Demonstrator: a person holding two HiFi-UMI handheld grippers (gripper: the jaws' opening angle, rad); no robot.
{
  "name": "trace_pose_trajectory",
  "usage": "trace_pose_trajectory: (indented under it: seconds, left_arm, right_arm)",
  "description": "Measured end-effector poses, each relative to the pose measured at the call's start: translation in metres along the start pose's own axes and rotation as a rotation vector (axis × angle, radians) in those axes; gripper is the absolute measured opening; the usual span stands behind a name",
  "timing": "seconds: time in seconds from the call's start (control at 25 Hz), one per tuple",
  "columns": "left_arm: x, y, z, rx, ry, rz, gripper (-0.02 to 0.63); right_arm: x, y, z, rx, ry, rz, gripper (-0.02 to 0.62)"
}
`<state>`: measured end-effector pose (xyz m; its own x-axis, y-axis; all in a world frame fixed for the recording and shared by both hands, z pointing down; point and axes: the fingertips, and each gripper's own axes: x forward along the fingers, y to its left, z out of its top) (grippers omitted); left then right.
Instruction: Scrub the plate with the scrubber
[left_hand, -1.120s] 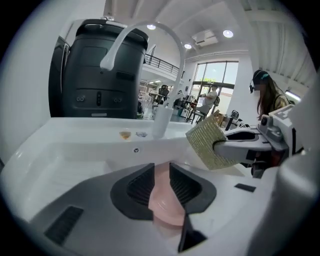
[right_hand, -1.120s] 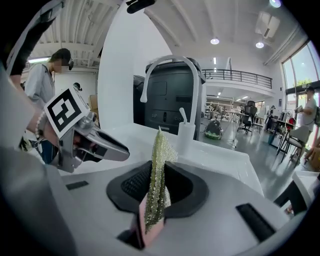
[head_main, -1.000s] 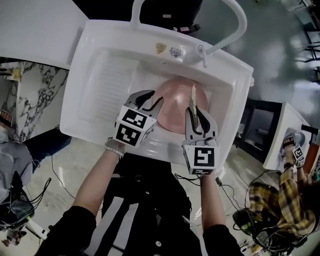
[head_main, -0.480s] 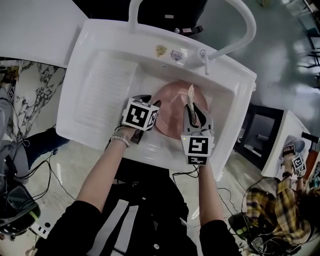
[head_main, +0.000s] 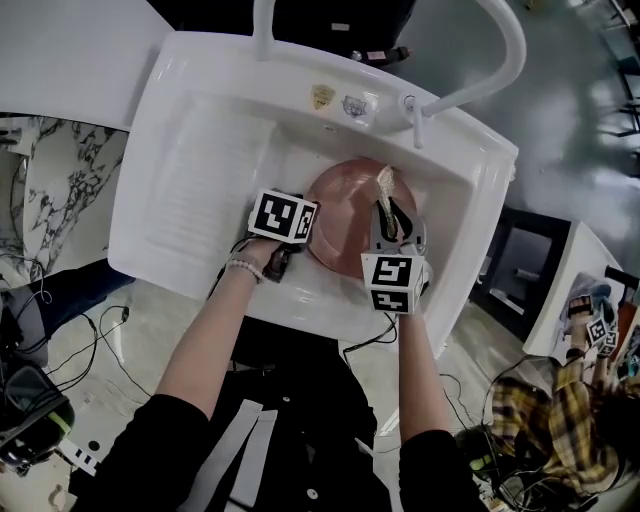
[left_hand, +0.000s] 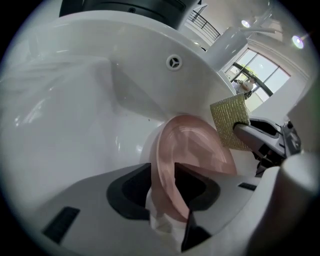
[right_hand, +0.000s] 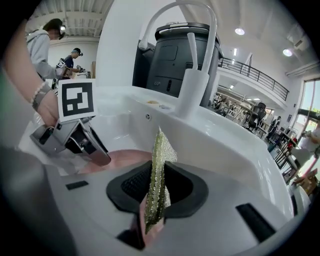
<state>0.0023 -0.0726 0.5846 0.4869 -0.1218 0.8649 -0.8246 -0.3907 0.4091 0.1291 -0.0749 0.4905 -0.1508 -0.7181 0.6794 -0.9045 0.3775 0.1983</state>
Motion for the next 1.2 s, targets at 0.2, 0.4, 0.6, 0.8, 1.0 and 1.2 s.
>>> trace_pose_trajectory:
  seconds: [0.2, 0.4, 0.6, 0.8, 1.0, 1.2]
  left_arm:
    - [0.005, 0.004, -0.006, -0.018, 0.034, -0.016, 0.08]
    - [0.008, 0.003, -0.006, -0.011, 0.035, -0.028, 0.041]
    - [0.006, 0.002, -0.005, -0.029, 0.027, -0.058, 0.04]
    - [0.004, 0.001, -0.003, -0.026, 0.016, -0.066, 0.04]
    - [0.001, 0.0, -0.002, -0.03, 0.01, -0.069, 0.04]
    - [-0.002, 0.001, 0.001, -0.047, -0.011, -0.07, 0.038]
  right_arm:
    - [0.013, -0.006, -0.015, -0.032, 0.062, -0.041, 0.071]
    - [0.026, -0.011, -0.034, -0.073, 0.155, -0.08, 0.071]
    - [0.037, -0.004, -0.04, -0.138, 0.191, -0.069, 0.071]
    - [0.048, 0.006, -0.044, -0.169, 0.213, -0.052, 0.072]
    - [0.06, 0.021, -0.044, -0.288, 0.223, -0.009, 0.072]
    - [0.067, 0.039, -0.04, -0.465, 0.204, 0.059, 0.072]
